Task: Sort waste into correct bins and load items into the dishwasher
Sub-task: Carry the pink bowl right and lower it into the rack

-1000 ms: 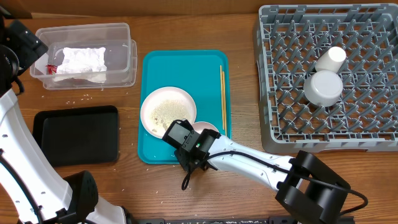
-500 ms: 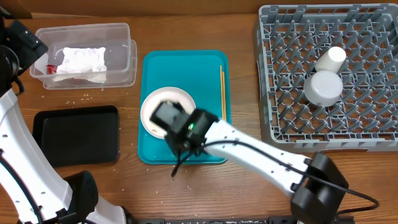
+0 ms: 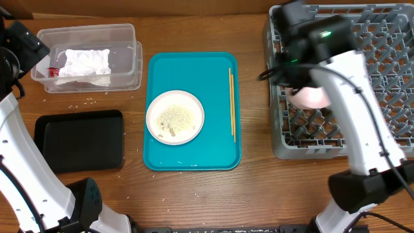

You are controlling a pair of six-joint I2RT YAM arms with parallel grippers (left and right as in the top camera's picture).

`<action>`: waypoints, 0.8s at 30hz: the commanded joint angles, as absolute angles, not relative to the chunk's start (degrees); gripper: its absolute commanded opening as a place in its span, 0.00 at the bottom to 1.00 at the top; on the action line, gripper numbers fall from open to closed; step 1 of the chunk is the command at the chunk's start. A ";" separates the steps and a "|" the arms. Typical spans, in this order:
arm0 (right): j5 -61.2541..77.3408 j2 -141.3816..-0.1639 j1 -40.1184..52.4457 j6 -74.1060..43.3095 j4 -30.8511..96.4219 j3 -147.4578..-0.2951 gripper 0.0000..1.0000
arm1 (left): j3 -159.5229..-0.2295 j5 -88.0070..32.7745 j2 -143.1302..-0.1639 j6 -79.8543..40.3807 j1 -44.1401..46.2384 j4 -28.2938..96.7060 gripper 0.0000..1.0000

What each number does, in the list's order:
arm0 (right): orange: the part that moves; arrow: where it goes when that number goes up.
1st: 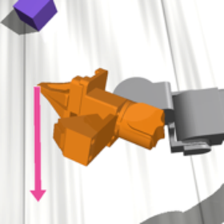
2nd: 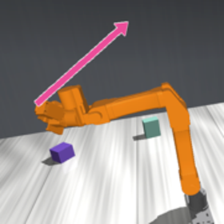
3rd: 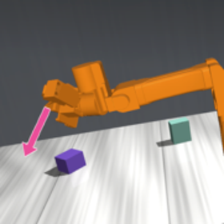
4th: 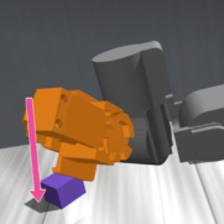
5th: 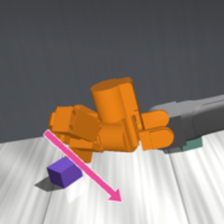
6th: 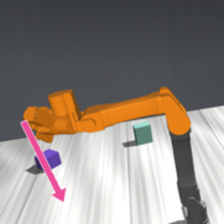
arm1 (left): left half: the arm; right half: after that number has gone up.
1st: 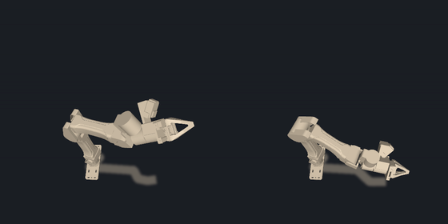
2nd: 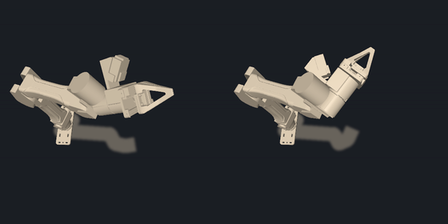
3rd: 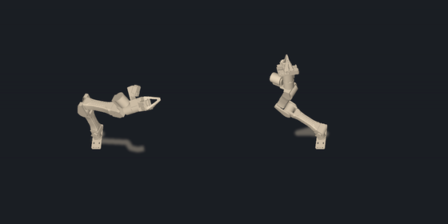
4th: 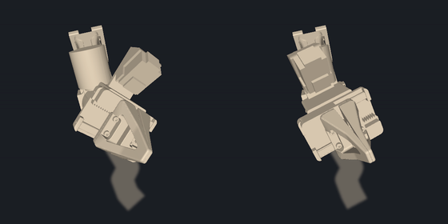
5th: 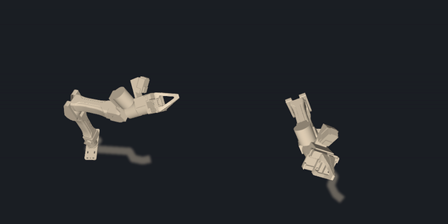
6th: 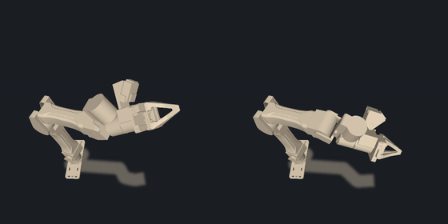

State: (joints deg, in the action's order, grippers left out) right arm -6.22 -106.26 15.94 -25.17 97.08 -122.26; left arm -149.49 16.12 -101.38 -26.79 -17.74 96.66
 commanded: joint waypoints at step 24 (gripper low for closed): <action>67.92 -100.22 -29.98 19.73 86.11 -87.22 0.04 | -149.71 16.91 -101.25 -26.35 -18.06 96.66 1.00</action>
State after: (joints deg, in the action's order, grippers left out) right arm 60.66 -99.24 -28.75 15.99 88.16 -91.39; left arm -149.49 16.12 -101.38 -26.79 -17.74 96.66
